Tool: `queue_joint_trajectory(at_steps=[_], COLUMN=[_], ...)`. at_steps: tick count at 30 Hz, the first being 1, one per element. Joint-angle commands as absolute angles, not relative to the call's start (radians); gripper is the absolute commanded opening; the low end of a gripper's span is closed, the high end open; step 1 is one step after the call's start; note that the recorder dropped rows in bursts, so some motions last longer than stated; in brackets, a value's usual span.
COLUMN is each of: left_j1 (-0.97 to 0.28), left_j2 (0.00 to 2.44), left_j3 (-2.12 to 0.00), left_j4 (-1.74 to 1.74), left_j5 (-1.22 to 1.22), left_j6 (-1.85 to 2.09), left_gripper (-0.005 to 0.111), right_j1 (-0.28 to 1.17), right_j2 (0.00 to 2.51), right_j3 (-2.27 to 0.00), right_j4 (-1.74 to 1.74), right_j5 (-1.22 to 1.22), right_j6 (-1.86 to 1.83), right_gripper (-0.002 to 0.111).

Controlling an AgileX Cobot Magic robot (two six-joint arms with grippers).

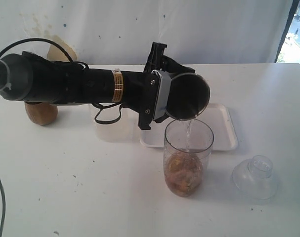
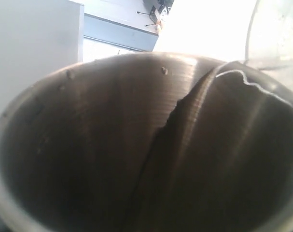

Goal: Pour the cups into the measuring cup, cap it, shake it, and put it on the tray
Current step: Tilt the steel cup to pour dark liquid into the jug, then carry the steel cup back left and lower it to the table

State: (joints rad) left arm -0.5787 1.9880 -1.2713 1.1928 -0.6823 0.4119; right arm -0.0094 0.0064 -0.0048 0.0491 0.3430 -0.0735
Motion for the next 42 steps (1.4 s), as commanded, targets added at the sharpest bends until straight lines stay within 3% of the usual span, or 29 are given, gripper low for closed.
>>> queue_joint_trajectory(at_steps=[1, 26, 31, 38, 42], left_j1=[-0.582, -0.582, -0.580, -0.580, -0.501], left_j2=[1.965, 1.943, 1.896, 1.739, 1.632], left_j3=[-1.281, -1.281, -1.281, -1.281, -1.257], left_j4=[1.175, 1.100, 1.033, 1.046, 1.098], left_j5=[-0.690, -0.955, -0.904, -0.530, -0.499], left_j6=[0.427, -0.252, -0.518, -0.856, -0.986], left_gripper=[0.000, 0.000, 0.000, 0.000, 0.000], right_j1=[-0.011, -0.011, -0.011, -0.011, -0.011], right_j2=[0.000, 0.000, 0.000, 0.000, 0.000], right_j3=[0.000, 0.000, 0.000, 0.000, 0.000], right_j4=[0.050, 0.050, 0.050, 0.050, 0.050], right_j5=[0.336, 0.336, 0.336, 0.336, 0.336], right_j6=[-0.075, -0.075, -0.075, -0.075, -0.075], right_gripper=[0.000, 0.000, 0.000, 0.000, 0.000])
